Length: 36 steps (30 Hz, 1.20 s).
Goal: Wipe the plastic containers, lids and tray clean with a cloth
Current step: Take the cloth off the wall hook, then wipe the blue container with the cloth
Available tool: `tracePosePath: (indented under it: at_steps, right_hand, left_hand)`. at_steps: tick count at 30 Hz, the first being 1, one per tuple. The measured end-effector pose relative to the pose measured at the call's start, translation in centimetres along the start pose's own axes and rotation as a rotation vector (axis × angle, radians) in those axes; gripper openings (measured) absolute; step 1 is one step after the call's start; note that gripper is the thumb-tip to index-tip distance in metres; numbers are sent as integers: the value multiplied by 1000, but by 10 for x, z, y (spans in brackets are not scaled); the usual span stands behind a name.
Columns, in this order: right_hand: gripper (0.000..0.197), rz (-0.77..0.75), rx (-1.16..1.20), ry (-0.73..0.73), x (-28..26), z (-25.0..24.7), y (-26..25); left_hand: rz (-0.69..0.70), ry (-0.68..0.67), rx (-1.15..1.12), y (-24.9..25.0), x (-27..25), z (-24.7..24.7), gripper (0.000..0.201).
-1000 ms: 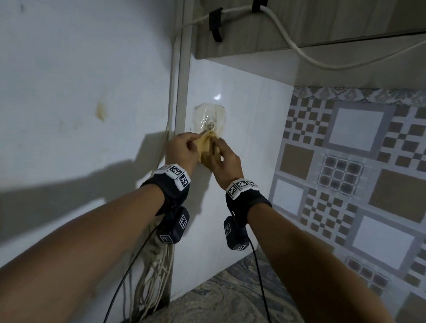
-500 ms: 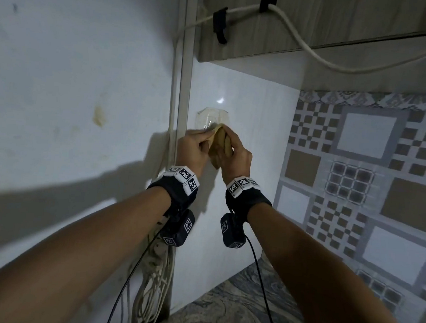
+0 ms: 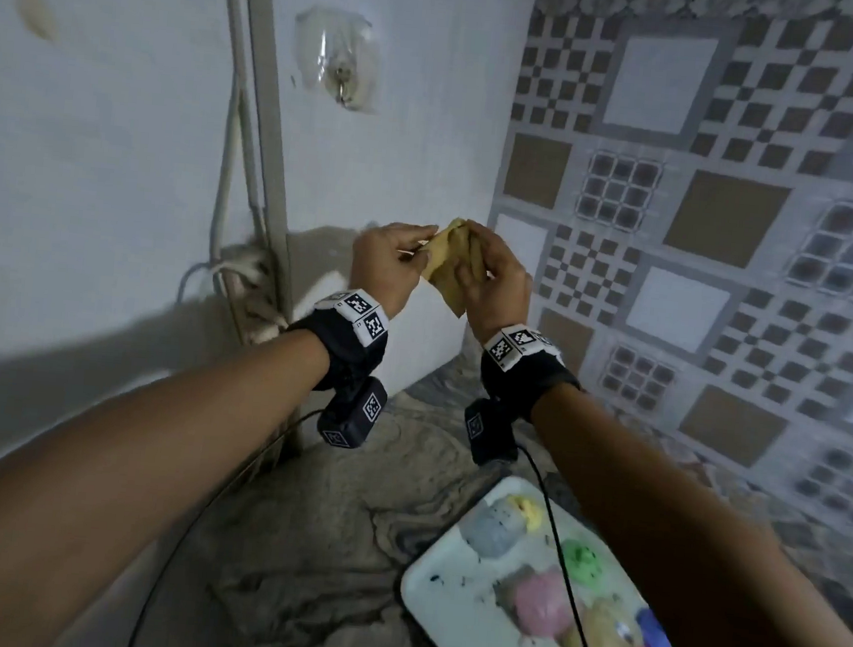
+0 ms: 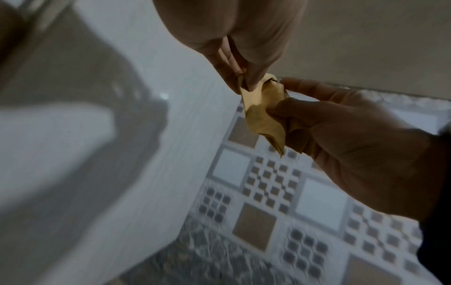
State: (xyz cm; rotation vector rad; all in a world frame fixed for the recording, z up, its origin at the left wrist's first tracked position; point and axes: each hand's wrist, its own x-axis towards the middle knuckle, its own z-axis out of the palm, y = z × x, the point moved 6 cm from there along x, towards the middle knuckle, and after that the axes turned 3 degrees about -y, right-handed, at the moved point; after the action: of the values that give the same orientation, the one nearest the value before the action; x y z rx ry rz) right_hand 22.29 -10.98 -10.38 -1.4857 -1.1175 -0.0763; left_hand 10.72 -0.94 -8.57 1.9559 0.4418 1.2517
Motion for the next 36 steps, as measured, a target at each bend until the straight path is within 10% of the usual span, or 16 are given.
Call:
tracePosePath:
  at_steps: [13, 21, 36]
  right_hand:
    - [39, 424, -483, 138, -228, -84, 86]
    - [38, 660, -659, 333, -319, -114, 80]
    - [44, 759, -652, 383, -323, -86, 70]
  left_hand:
    - [-78, -798, -23, -96, -194, 146, 33]
    - [156, -1351, 415, -143, -229, 205, 98]
    - [193, -1162, 84, -120, -221, 191, 83]
